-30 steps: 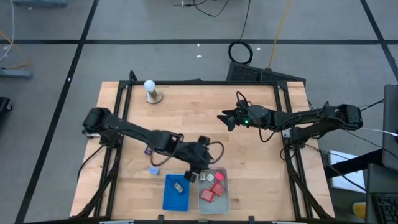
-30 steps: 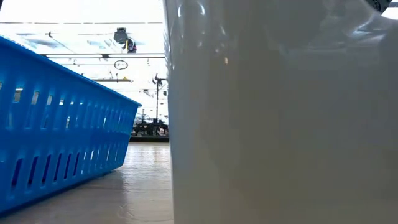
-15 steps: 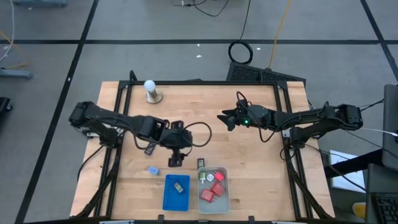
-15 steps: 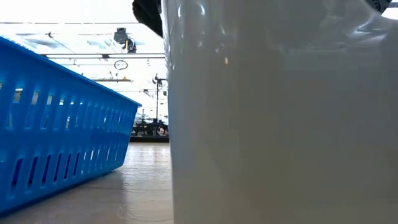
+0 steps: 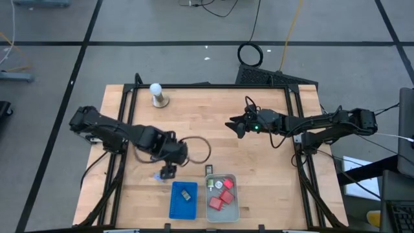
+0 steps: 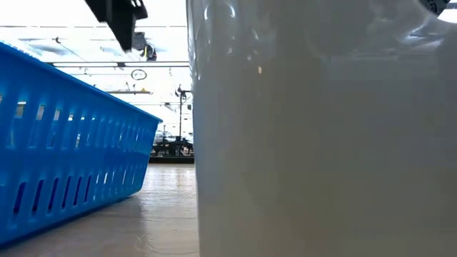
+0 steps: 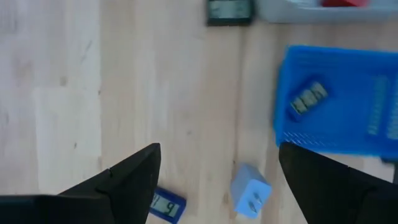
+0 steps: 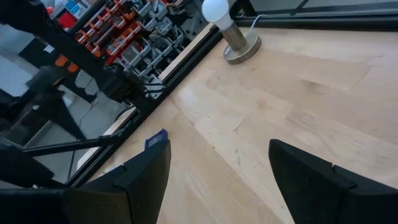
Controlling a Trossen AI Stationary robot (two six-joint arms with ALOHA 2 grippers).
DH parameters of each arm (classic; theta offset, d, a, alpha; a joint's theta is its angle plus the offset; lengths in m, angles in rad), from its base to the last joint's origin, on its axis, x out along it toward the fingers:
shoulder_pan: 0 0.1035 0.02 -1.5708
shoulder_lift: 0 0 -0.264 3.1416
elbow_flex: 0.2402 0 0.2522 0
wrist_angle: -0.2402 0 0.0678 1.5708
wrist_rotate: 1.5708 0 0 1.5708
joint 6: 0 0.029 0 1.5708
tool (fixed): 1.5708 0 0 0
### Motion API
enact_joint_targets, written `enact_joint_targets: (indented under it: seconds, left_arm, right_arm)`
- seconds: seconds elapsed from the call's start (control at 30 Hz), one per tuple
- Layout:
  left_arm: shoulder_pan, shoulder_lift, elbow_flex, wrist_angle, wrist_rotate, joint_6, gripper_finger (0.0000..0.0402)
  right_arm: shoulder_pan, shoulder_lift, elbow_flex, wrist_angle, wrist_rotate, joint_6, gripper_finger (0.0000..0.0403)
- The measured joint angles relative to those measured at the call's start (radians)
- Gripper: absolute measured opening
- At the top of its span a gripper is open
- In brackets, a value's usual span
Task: Pick & Place Office items
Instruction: Put the blue charger adapter into the gray bin
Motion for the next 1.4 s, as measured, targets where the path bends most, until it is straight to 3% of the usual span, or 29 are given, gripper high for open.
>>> enact_joint_targets:
  seconds: [0.17, 0.43, 0.67, 0.87, 1.4]
  left_arm:
    - [-0.075, -0.047, 0.000, -0.043, -0.016, 0.086, 0.0331]
    - [-0.149, -0.153, -0.004, -0.079, -0.148, 0.139, 0.0331]
    - [-0.212, -0.207, -0.157, -0.071, -0.133, 0.229, 0.0329]
    - [-0.255, -0.270, -0.354, 0.130, -0.018, 0.186, 0.0329]
    - [-0.288, -0.288, -0.551, 0.428, -0.058, 0.074, 0.0328]
  right_arm:
    - [0.011, 0.000, 0.000, 0.000, 0.002, 0.022, 0.0265]
    - [0.021, 0.000, 0.000, -0.001, 0.007, 0.079, 0.0265]
    - [0.021, 0.000, 0.000, -0.001, 0.008, 0.134, 0.0265]
    - [0.023, 0.000, 0.000, -0.001, 0.009, 0.136, 0.0265]
    - [0.023, 0.000, 0.000, -0.013, 0.008, 0.129, 0.0265]
